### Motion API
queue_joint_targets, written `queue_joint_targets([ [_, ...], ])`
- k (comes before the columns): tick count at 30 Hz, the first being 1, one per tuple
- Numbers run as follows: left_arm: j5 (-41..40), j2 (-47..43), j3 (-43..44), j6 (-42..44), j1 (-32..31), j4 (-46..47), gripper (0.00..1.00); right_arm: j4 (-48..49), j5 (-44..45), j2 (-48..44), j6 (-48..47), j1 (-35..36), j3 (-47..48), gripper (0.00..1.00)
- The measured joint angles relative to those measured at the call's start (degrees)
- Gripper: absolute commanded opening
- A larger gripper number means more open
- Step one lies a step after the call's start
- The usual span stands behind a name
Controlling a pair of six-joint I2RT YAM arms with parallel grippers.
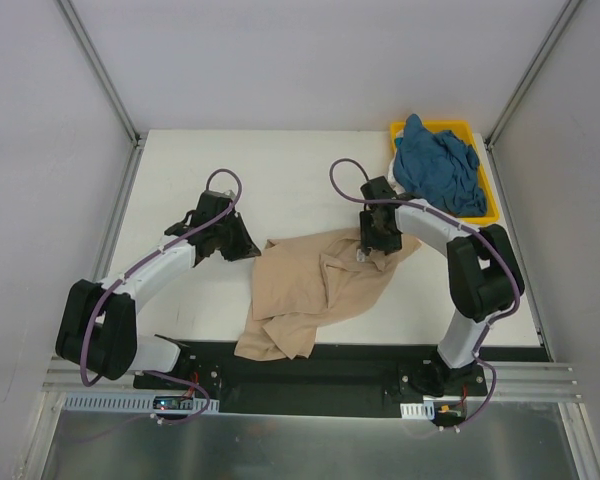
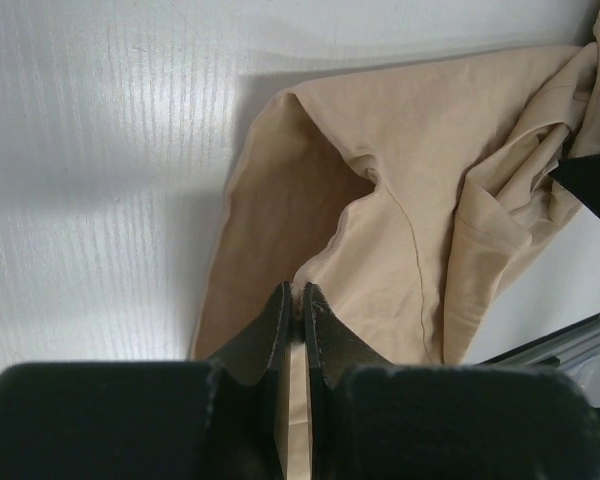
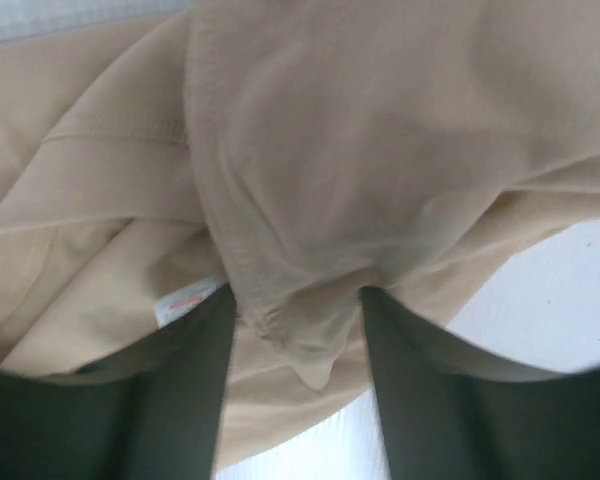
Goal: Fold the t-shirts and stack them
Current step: Flatten out the tshirt
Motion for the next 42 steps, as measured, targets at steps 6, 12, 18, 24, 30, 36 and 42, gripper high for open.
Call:
queue_joint_targets([
  [6,-0.2,-1.2,-0.8,0.0,0.0,-0.1,0.0,1.4,1.5,2.0,0.8,0.0,0.3,0.1],
  [12,-0.3,-3.1,-0.9,0.0,0.0,-1.3,0.0,4.9,0.7,-1.5,1.0,0.0,-2.1,0.01],
  [18,-2.4,-8.7,-0.9,0.1,0.0,-2.9,0.0,7.1,-2.5,-13.9,0.0,-0.1,-4.2,0.01],
  [24,-6.1,-19.5,-0.8,0.9,0.0,-4.1,0.0,8.7,-7.6,-27.7,-0.4,-0.8,-4.5,0.01],
  [30,-9.4,-30.6,0.6,1.8,0.0,-5.2,0.0,8.8,-13.2,-37.7,0.2,-3.7,-6.0,0.01],
  [36,-9.2,-39.3,4.2,2.4,0.0,-5.6,0.0,8.7,-19.9,-47.3,0.6,-4.6,-5.9,0.01],
  [42,-9.2,-43.5,6.8,3.5,0.0,-6.3,0.0,7.6,-22.5,-52.5,0.6,-4.6,-3.2,0.01],
])
